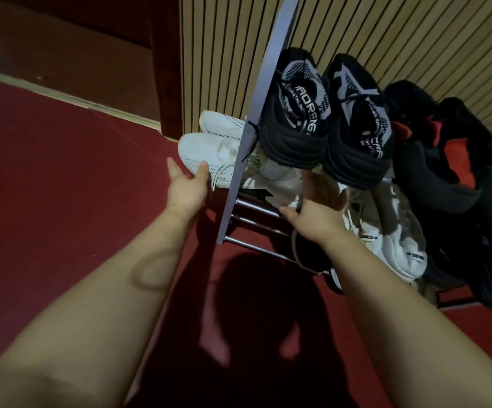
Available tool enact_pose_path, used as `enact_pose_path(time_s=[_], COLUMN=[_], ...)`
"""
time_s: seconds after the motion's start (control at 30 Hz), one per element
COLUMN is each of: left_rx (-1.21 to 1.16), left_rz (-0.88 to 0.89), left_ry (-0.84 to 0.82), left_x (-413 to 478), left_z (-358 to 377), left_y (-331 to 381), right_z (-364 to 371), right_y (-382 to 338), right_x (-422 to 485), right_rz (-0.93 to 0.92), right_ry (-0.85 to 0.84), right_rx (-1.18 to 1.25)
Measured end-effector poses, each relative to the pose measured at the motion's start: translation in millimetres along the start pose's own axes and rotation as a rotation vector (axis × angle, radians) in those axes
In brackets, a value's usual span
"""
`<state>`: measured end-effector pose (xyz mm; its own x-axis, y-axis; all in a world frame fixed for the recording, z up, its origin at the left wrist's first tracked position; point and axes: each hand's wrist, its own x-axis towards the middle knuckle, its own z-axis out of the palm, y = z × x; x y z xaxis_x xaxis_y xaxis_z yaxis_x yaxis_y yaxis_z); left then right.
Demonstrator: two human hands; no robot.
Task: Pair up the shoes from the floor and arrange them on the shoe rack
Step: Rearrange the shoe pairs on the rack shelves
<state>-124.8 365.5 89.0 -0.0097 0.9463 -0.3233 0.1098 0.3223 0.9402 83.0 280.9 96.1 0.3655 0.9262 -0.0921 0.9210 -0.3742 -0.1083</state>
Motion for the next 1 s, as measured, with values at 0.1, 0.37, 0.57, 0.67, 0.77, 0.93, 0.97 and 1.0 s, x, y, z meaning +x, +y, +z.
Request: enact_pose_path(time_s=[0.1,0.37,0.57,0.67,0.77,0.93,0.97,1.0], left_rx=[-0.005,0.166,0.293,0.32,0.328,0.291,0.281,0.278], left_rz=[0.031,-0.012,0.043,0.05,0.057,0.085,0.098,0.116], left_ry=[-0.006,-0.073,-0.19,-0.229,-0.251,-0.3,-0.307,-0.312], left_x=[-6,-30,-49,-59,-66,-76,-78,-79], left_z=[6,9,9,12,14,21,24,27], left_y=[-3,-41,-56,-58,-58,-56,-53,-51], right_z=[1,-24,-17,-13,-16,-32,-31,-32], right_y=[1,9,4,-1,-2,-9,-9,-10], right_x=[0,18,16,9,2,-10,-10,-12], right_rz=[-0.065,-0.383,-0.346,-0.263,-0.24,-0.183,-0.176,-0.173], right_ry=[0.082,0.047,0.056,0.051,0.131,0.106,0.112,0.122], right_rx=[0.02,-0.101,-0.03,0.154,0.222,0.258,0.268,0.282])
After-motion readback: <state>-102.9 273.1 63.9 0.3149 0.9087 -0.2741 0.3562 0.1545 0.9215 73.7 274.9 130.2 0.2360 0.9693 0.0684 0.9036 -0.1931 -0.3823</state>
